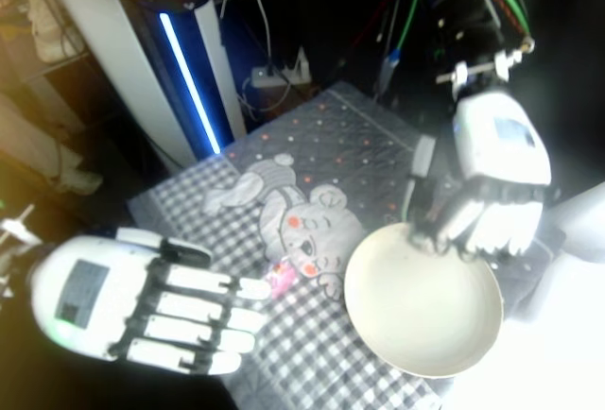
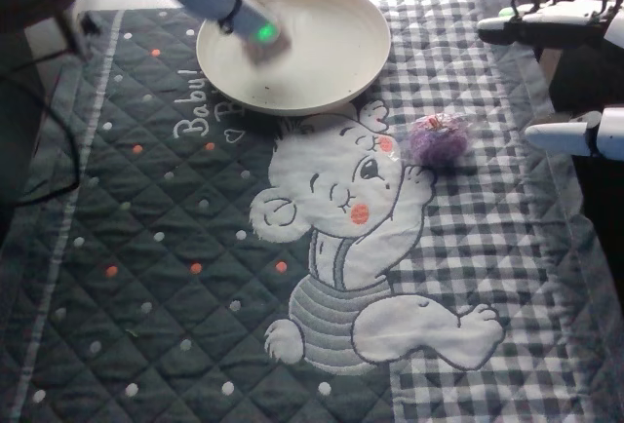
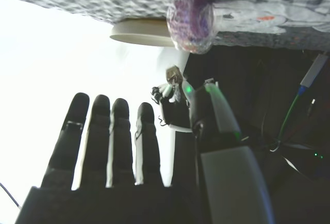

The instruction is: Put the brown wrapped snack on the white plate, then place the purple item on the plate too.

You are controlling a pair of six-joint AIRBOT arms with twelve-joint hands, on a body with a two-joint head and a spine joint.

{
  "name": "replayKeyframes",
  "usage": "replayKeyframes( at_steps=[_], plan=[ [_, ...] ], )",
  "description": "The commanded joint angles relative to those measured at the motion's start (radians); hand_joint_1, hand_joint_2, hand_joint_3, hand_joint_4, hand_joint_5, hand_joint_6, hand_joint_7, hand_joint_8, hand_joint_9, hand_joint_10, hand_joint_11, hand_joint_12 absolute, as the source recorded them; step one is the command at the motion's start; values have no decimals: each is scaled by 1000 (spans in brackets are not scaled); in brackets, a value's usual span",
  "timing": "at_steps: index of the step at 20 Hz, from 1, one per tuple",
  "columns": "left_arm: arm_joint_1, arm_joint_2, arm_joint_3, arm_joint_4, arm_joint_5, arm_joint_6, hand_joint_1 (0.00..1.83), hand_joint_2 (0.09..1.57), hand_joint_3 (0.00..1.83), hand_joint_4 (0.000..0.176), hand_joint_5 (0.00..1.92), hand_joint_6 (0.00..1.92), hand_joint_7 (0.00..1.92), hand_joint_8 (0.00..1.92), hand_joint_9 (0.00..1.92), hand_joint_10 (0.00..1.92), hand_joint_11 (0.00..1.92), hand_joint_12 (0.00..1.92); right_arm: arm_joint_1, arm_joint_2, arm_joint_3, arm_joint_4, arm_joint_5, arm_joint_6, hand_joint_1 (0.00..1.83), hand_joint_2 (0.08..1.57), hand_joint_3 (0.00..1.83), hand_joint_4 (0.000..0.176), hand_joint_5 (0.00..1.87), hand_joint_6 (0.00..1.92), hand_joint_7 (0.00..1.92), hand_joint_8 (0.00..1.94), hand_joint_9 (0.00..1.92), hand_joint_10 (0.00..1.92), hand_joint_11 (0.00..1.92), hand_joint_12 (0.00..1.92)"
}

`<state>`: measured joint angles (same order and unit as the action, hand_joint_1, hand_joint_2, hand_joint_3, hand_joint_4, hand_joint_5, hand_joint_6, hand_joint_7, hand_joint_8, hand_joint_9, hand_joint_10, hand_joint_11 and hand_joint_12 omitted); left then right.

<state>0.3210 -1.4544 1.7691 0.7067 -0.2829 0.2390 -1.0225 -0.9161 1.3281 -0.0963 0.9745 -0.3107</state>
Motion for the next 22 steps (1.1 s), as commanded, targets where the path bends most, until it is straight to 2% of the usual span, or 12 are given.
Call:
replayKeyframes(
  at_steps=[1,3,4,5,7,9,10,11,14,16,18,22],
  plan=[
    [1,17,-2,-37,-69,-4,919,793,0,39,602,3,625,33,590,213,245,1010,22,1,7,28,118,16,797,1093,0,98,285,0,254,0,262,0,0,746],
    [31,75,-50,-87,-120,-4,904,802,0,51,517,1,489,4,543,16,213,831,40,1,6,3,120,26,780,1076,0,102,292,5,250,1,257,0,0,757],
    [48,114,-81,-111,-152,-4,909,823,1,83,369,0,264,0,273,0,21,866,51,1,6,-9,121,29,826,1017,0,152,305,2,239,0,249,0,0,820],
    [68,152,-121,-150,-193,-3,909,823,1,83,369,0,264,0,273,0,21,866,59,1,6,-15,121,29,826,1017,0,152,305,2,239,0,249,0,0,820],
    [128,240,-205,-249,-300,21,838,864,4,148,221,14,60,15,43,11,0,323,66,2,9,-21,117,29,845,989,0,145,295,1,266,5,272,5,0,944],
    [215,346,-333,-426,-415,161,823,880,5,170,162,19,11,2,8,1,0,64,66,1,11,-25,91,29,833,968,0,162,301,2,270,3,266,2,0,983],
    [266,384,-382,-486,-474,194,830,876,1,175,137,12,1,0,1,0,0,12,66,0,11,-35,73,32,851,960,0,173,298,0,259,1,263,0,0,1020],
    [320,412,-418,-532,-529,197,801,887,6,176,106,2,0,0,0,0,0,2,66,-2,11,-47,56,34,875,947,0,175,300,0,258,0,257,2,0,757],
    [455,480,-510,-620,-646,200,800,851,0,176,100,4,0,0,0,0,11,5,67,-4,12,-52,34,34,926,964,0,173,327,3,278,8,330,22,0,1195],
    [523,491,-546,-666,-674,215,738,833,0,176,121,10,4,1,0,0,89,41,68,-10,20,-52,12,34,913,955,0,173,331,1,305,4,375,19,16,1231],
    [620,488,-567,-749,-711,215,682,856,3,143,157,12,28,6,0,0,67,42,91,-56,62,-82,-45,66,952,932,0,150,344,0,339,1,381,3,36,1072],
    [719,492,-592,-843,-781,213,699,864,3,171,125,0,9,3,0,0,52,45,115,-104,96,-120,-67,105,947,930,0,119,361,0,350,0,374,1,62,884]
  ],
)
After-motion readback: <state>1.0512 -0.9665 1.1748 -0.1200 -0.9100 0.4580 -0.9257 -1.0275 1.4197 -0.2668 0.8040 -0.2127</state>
